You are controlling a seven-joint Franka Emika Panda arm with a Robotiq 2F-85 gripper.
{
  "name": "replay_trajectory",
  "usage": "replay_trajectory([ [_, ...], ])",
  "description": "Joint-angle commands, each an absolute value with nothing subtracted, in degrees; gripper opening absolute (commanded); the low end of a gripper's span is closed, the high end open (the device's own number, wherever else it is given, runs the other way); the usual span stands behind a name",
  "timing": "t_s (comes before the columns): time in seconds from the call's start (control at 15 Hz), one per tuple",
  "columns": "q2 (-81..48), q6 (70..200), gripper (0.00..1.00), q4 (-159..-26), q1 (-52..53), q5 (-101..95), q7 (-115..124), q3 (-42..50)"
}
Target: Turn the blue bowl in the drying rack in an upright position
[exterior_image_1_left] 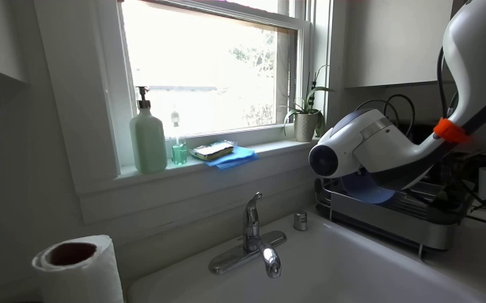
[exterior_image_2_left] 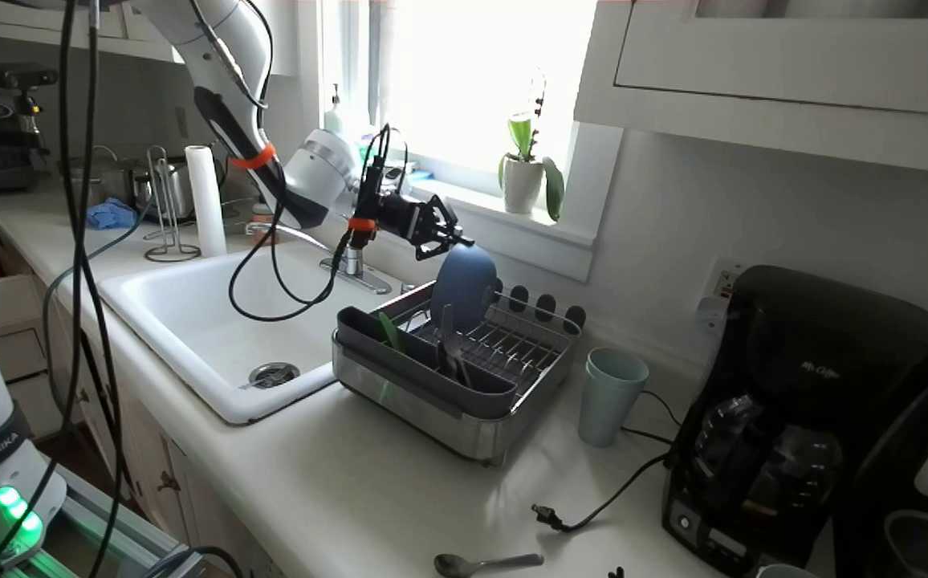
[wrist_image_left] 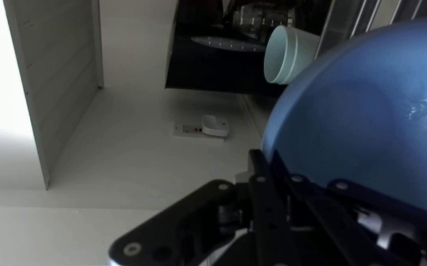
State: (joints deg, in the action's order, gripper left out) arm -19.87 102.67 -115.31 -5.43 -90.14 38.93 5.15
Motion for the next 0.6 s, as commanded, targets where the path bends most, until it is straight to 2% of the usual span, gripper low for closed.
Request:
replay_trajectory([
  [0.0,-20.07,102.97,0.01,-115.39,-5.90,-89.47,38.45,4.43],
  [0.13,-20.27,102.86,0.01,-115.85,-5.68,-90.19,38.93,4.41],
  [0.2,-20.36,102.79,0.27,-115.89,-5.63,-90.29,38.96,4.40],
  [0.33,-20.55,102.76,0.35,-115.88,-5.58,-90.30,38.91,4.34],
  [0.53,-21.07,102.78,0.55,-115.79,-5.55,-90.29,38.83,4.10],
])
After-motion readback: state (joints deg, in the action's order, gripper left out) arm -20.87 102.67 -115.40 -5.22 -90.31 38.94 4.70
